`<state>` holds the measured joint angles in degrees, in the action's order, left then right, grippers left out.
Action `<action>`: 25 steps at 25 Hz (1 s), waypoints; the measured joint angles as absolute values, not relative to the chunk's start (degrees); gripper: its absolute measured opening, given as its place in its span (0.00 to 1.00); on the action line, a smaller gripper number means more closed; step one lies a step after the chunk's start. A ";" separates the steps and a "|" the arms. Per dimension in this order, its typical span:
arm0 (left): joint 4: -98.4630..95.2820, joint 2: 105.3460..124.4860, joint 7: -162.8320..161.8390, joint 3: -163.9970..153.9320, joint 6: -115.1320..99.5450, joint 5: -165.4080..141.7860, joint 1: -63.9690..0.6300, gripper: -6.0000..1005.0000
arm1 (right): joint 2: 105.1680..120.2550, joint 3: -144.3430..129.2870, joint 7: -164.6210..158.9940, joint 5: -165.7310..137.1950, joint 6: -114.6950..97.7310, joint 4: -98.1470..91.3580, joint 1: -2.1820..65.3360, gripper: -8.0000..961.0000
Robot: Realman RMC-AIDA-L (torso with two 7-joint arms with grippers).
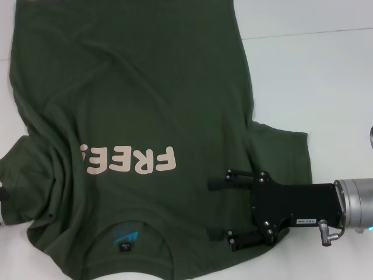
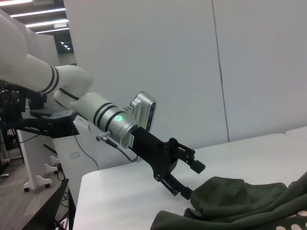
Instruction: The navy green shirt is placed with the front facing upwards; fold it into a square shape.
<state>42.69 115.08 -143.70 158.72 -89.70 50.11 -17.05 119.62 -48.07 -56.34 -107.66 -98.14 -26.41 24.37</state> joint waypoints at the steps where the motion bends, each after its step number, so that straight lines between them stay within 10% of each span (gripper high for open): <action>1: 42.66 115.06 -143.78 158.64 -89.51 50.11 -17.11 0.84 | 119.62 -48.07 -56.34 -107.66 -98.14 -26.42 24.41 0.97; 25: 39.69 114.96 -145.55 157.65 -87.18 46.45 -20.63 0.83 | 119.53 -47.63 -56.34 -107.66 -97.95 -26.45 24.79 0.97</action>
